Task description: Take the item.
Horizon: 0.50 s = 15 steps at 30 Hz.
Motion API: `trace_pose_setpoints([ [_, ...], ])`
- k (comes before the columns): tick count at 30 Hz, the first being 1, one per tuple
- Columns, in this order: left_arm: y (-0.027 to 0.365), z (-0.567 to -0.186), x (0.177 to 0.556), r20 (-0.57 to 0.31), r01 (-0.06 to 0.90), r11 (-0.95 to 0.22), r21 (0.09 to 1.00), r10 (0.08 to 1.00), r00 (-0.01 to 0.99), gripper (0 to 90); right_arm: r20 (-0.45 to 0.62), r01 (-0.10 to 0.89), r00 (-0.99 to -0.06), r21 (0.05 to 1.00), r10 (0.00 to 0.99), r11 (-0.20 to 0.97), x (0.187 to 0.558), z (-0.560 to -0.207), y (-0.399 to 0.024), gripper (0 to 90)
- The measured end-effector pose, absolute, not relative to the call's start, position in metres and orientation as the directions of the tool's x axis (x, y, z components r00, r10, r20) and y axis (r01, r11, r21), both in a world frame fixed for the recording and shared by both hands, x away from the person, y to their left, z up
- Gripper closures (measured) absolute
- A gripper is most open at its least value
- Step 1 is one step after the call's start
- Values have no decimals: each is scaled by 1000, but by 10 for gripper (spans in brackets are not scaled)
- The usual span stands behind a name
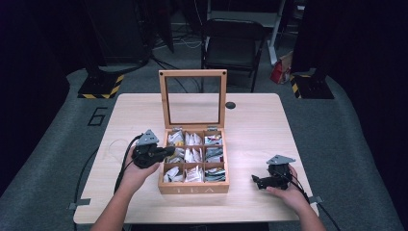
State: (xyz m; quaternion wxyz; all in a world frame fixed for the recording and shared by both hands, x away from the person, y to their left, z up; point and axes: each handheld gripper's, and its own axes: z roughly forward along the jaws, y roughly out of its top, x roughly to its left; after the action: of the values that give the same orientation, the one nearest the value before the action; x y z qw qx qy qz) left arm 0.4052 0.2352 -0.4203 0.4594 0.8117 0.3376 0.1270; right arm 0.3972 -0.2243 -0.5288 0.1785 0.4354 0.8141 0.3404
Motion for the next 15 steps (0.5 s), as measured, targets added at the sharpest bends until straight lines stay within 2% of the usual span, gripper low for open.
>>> trace_pose_setpoints([
  [15, 249, -407, 402, -115, 440, -316, 840, 689, 715, 885, 6, 587, -558, 710, 830, 390, 397, -529, -224, 0],
])
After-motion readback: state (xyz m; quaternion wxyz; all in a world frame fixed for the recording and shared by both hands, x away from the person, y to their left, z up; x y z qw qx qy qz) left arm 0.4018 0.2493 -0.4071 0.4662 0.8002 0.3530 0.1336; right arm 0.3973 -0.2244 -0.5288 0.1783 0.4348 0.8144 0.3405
